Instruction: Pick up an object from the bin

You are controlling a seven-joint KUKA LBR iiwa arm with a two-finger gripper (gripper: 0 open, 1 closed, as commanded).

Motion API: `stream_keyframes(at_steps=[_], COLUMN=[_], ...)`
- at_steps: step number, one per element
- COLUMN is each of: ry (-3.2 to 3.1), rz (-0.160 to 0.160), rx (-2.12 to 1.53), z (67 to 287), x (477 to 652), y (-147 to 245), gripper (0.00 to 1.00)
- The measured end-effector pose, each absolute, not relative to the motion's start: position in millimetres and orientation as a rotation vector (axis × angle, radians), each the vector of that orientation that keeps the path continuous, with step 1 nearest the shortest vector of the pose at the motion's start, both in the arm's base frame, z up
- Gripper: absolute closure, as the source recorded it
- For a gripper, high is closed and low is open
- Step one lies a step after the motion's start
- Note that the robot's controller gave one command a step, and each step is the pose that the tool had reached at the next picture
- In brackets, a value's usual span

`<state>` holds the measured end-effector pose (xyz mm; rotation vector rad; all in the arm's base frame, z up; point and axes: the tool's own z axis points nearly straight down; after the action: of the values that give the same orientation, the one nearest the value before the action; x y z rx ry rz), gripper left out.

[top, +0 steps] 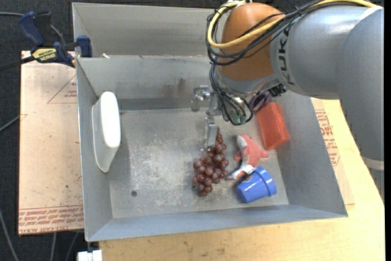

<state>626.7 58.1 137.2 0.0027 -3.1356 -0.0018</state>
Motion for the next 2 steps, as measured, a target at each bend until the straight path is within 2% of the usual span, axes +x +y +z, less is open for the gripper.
stream_keyframes(at_steps=[1,2], ry=[-3.143,-3.141], rz=[-0.003,-0.004], rx=[0.001,0.08], z=[142.1,145.7], x=[628.4,594.7], y=[57.9,40.5], gripper=[0.0,0.0])
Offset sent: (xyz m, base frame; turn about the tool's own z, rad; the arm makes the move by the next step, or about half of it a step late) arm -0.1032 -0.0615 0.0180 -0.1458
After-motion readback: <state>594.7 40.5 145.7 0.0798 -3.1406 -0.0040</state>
